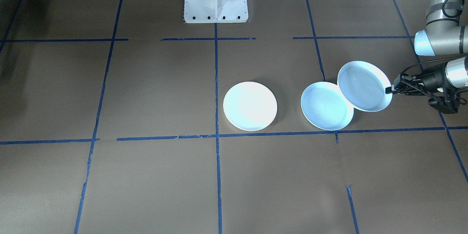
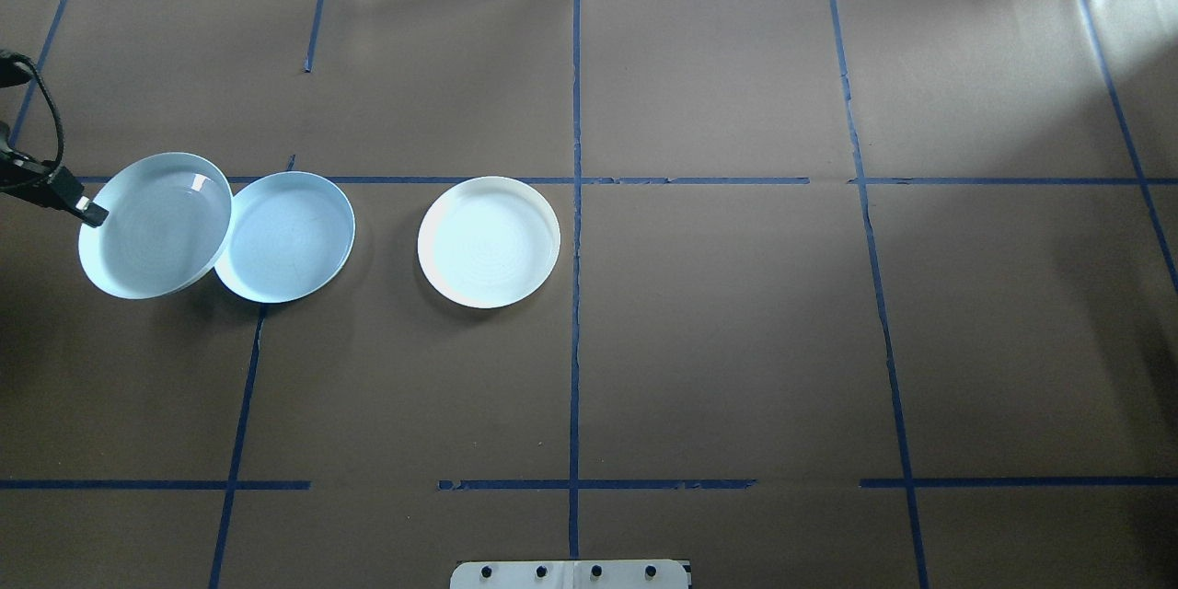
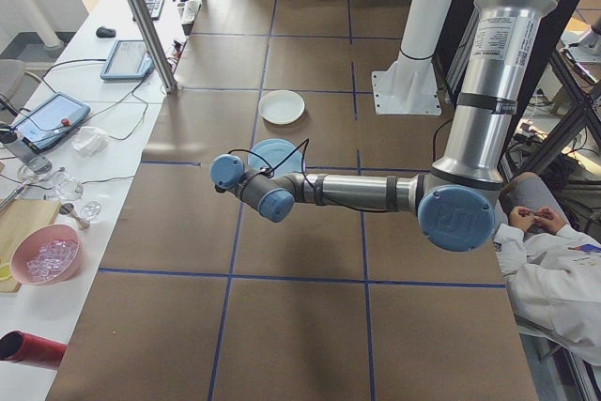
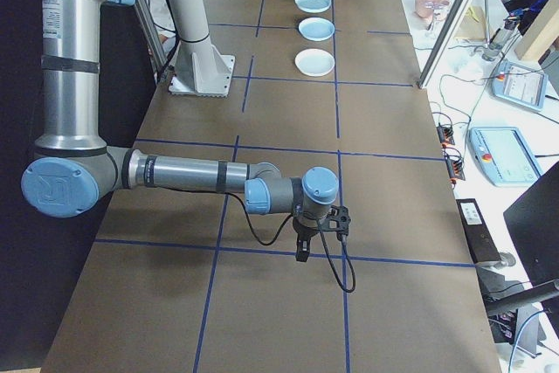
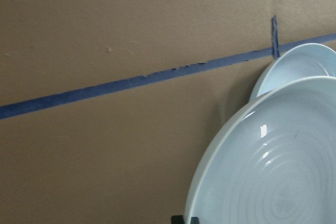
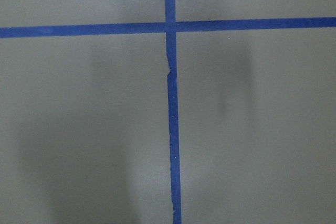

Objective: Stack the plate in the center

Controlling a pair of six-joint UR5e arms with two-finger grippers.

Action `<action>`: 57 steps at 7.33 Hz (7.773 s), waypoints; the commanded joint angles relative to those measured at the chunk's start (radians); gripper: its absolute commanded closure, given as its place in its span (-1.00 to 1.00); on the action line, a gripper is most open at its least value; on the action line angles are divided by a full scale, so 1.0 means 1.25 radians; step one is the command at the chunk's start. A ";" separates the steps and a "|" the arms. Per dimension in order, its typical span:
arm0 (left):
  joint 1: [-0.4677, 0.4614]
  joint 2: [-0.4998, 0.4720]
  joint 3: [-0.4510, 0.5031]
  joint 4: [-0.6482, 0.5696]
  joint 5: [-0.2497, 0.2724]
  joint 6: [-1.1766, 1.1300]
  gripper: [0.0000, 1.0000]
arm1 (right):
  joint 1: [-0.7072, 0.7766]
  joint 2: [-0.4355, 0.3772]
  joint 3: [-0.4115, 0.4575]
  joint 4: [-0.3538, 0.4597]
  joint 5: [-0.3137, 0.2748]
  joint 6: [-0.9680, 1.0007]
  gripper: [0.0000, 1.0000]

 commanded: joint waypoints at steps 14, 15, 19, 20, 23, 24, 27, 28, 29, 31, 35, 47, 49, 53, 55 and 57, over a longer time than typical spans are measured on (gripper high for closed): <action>0.106 -0.144 0.057 -0.014 0.121 -0.139 -1.00 | 0.000 0.000 0.000 0.000 0.000 0.000 -1.00; 0.109 -0.163 0.024 -0.016 0.122 -0.244 -1.00 | 0.000 0.000 0.000 0.000 0.000 0.000 -1.00; 0.249 -0.214 -0.050 -0.112 0.237 -0.512 -1.00 | 0.000 0.000 0.000 0.000 0.000 0.000 -1.00; 0.282 -0.233 -0.047 -0.137 0.262 -0.561 -0.99 | 0.000 0.001 0.000 0.000 0.000 0.000 -1.00; 0.384 -0.259 -0.031 -0.185 0.329 -0.628 -0.97 | 0.000 0.000 0.000 0.000 0.000 0.000 -1.00; 0.388 -0.259 -0.027 -0.195 0.332 -0.639 -0.79 | 0.000 0.000 0.000 0.000 0.000 0.000 -1.00; 0.370 -0.265 -0.005 -0.208 0.345 -0.733 -0.41 | 0.000 0.000 0.000 0.000 0.000 0.000 -1.00; 0.366 -0.265 -0.004 -0.207 0.381 -0.755 -0.42 | 0.000 0.000 0.000 0.000 0.000 0.000 -1.00; 0.354 -0.265 -0.004 -0.207 0.394 -0.793 -0.44 | 0.000 0.001 0.000 0.000 0.000 0.000 -1.00; 0.353 -0.267 0.005 -0.207 0.422 -0.802 -0.47 | 0.000 0.000 0.000 0.000 0.000 0.000 -1.00; 0.362 -0.272 0.017 -0.208 0.424 -0.797 0.03 | 0.000 0.000 0.000 0.000 0.000 0.000 -1.00; 0.168 -0.124 -0.040 -0.202 0.335 -0.552 1.00 | 0.000 0.001 0.000 0.000 0.000 0.000 -1.00; 0.168 -0.093 -0.047 -0.202 0.318 -0.526 1.00 | 0.000 0.000 0.000 0.000 0.000 0.000 -1.00; 0.155 -0.051 -0.076 -0.200 0.301 -0.475 1.00 | 0.000 0.000 0.000 0.000 0.000 0.000 -1.00; 0.155 -0.011 -0.093 -0.198 0.304 -0.449 1.00 | 0.000 0.001 0.000 0.000 0.000 0.000 -1.00; 0.153 -0.003 -0.091 -0.196 0.305 -0.431 1.00 | 0.000 0.001 0.000 0.000 0.000 0.000 -1.00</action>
